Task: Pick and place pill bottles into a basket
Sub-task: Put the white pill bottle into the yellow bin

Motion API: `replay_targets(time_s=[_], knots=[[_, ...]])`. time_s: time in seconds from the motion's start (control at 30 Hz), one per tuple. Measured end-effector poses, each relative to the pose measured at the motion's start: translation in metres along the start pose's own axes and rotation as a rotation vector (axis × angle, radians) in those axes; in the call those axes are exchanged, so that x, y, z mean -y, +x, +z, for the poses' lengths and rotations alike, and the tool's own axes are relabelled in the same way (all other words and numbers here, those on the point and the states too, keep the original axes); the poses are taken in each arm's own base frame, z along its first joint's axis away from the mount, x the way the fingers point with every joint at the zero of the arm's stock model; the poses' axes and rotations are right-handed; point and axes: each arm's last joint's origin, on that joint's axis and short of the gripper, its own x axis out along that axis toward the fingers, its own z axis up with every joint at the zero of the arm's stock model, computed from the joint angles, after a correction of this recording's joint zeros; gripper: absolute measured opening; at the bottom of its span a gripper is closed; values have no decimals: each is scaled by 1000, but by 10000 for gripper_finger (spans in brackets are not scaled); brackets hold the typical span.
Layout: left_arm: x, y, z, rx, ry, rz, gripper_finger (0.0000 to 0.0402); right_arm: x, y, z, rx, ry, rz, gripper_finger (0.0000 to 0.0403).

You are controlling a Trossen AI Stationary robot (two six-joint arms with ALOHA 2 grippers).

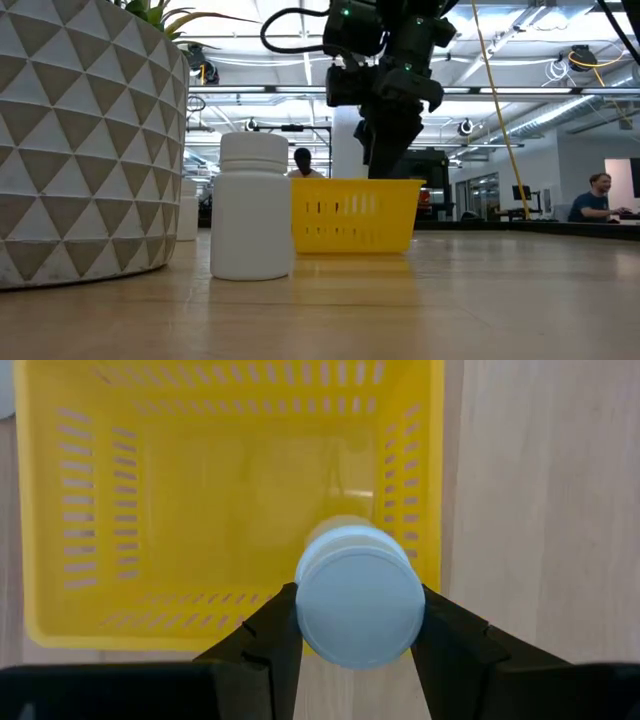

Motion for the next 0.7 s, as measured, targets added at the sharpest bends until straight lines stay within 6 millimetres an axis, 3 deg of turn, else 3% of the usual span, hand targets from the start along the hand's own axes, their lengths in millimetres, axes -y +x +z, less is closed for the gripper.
replay_targets(time_s=[0.7], knots=[[0, 0, 0, 0, 0, 0, 150, 0, 16, -1, -37, -4, 32, 139]])
